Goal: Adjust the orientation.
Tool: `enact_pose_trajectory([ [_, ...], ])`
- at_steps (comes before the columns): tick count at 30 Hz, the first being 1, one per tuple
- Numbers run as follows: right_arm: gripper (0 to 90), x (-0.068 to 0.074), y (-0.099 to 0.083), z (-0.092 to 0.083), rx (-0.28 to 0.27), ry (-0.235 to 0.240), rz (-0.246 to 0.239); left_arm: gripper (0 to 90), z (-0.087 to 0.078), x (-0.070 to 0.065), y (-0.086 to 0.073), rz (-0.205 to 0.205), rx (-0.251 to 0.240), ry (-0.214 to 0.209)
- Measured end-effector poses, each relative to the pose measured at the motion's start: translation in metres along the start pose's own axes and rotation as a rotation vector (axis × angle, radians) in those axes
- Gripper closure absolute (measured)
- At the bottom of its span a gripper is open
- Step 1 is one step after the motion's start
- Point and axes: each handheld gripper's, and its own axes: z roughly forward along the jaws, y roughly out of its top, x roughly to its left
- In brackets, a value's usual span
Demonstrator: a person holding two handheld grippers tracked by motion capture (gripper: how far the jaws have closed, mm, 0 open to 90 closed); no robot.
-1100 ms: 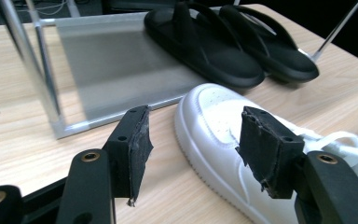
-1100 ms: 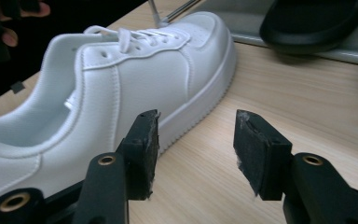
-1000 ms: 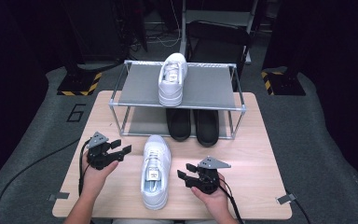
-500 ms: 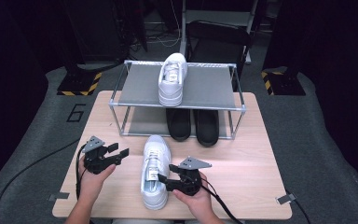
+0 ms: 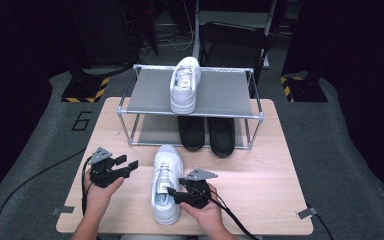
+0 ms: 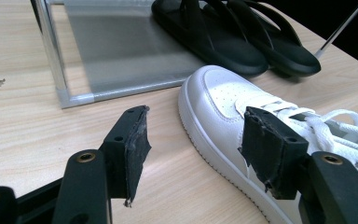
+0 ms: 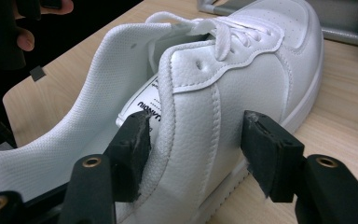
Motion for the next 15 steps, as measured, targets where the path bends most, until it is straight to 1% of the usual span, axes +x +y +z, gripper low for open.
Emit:
enact_pose_trajectory([
  [2, 47.8, -0.002, 0.001, -0.002, 0.0, 0.018, 0.023, 40.5, 0.0, 0.0, 0.0, -0.001, 0.0, -0.001],
  [3, 49.8, -0.003, 0.001, -0.003, 0.001, 0.021, 0.018, 40.4, -0.001, 0.001, 0.0, -0.004, 0.002, -0.005],
  [4, 54.5, -0.004, 0.002, -0.006, 0.002, 0.021, 0.021, 40.2, -0.001, 0.001, -0.001, -0.006, -0.001, -0.004],
  [5, 58.9, -0.006, 0.003, -0.008, -0.002, 0.011, 0.011, 40.3, -0.001, 0.002, -0.001, -0.005, 0.001, -0.004],
  [6, 63.9, -0.009, 0.004, -0.011, -0.011, -0.013, -0.002, 40.2, -0.002, 0.002, -0.001, -0.009, -0.002, -0.002],
  [7, 67.3, -0.013, 0.005, -0.014, -0.014, -0.032, 0.012, 40.3, -0.002, 0.002, -0.001, -0.025, -0.013, 0.001],
  [8, 69.6, -0.019, 0.006, -0.016, -0.017, -0.035, 0.028, 40.3, -0.003, 0.003, -0.001, -0.023, -0.005, -0.001],
  [10, 71.5, -0.03, 0.008, -0.02, -0.016, -0.034, 0.071, 40.3, -0.003, 0.004, -0.002, -0.032, -0.01, 0.0],
  [12, 73.8, -0.036, 0.008, -0.022, -0.021, -0.036, 0.073, 40.3, -0.002, 0.004, -0.003, -0.037, -0.016, 0.004],
  [13, 74.8, -0.037, 0.008, -0.022, -0.019, -0.036, 0.068, 40.3, -0.002, 0.005, -0.003, -0.037, -0.006, 0.0],
  [15, 76.5, -0.036, 0.008, -0.022, -0.023, -0.045, 0.04, 40.3, -0.001, 0.006, -0.004, -0.036, -0.001, 0.0],
])
